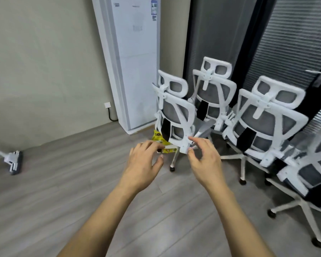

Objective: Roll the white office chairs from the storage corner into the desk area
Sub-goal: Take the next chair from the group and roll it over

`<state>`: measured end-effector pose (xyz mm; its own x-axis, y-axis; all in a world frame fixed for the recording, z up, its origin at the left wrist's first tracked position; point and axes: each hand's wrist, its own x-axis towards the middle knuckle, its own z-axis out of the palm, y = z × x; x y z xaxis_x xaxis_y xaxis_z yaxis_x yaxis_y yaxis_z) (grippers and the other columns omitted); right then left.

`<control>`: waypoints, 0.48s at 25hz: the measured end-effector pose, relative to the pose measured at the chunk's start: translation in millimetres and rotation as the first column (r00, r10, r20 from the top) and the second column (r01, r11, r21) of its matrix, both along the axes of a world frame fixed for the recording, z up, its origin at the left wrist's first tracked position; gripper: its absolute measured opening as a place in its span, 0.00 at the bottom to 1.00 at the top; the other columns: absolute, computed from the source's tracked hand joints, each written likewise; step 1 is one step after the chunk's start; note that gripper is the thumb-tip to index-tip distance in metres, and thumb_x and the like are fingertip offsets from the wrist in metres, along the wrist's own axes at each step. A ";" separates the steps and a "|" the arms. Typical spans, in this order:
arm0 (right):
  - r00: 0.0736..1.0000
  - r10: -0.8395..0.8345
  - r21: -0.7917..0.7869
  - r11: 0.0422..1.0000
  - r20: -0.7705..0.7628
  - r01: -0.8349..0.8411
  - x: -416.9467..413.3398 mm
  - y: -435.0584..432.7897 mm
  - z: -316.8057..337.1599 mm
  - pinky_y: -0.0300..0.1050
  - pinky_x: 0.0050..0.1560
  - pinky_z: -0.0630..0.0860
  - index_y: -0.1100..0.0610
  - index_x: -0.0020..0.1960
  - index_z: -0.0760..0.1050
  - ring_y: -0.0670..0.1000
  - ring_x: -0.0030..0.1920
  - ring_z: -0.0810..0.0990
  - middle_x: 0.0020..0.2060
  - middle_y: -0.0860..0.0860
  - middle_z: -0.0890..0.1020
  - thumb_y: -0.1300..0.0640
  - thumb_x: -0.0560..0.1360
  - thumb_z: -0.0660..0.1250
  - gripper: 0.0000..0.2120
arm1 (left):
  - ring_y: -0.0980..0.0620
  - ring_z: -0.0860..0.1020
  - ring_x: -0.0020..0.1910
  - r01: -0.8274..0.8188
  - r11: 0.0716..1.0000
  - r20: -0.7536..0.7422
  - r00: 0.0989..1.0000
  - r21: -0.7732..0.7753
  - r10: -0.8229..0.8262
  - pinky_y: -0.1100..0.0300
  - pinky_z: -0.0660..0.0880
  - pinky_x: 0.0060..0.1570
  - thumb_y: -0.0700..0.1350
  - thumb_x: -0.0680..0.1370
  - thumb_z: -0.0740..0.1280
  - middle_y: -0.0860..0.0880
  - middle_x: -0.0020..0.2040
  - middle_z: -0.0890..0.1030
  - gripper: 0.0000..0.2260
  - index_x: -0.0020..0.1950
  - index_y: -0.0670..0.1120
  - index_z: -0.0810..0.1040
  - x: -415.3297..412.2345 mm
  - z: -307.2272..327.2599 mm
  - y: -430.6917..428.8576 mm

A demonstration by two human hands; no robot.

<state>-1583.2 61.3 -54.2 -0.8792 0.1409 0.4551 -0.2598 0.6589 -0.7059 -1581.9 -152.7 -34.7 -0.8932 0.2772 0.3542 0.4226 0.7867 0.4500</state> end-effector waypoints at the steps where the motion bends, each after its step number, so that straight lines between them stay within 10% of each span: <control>1: 1.000 -0.002 -0.008 1.000 0.005 0.002 -43.4 -3.6 3.7 0.52 0.62 0.74 0.47 0.65 0.77 0.43 0.57 0.76 0.56 0.41 0.77 0.55 0.78 0.66 0.16 | 0.50 0.72 0.57 -0.001 1.000 0.013 1.000 -0.001 0.001 0.50 0.69 0.59 0.54 0.79 0.58 0.56 0.59 0.76 0.14 0.61 0.55 0.75 -38.7 1.4 -4.1; 12: 0.994 -0.092 0.012 0.996 0.066 0.091 -439.0 -51.0 -17.8 0.55 0.65 0.73 0.46 0.64 0.76 0.48 0.63 0.76 0.59 0.43 0.78 0.51 0.78 0.64 0.15 | 0.49 0.73 0.60 0.047 0.998 0.052 0.997 0.043 -0.049 0.49 0.70 0.62 0.58 0.76 0.54 0.53 0.59 0.77 0.21 0.62 0.52 0.77 -450.8 -18.5 -78.2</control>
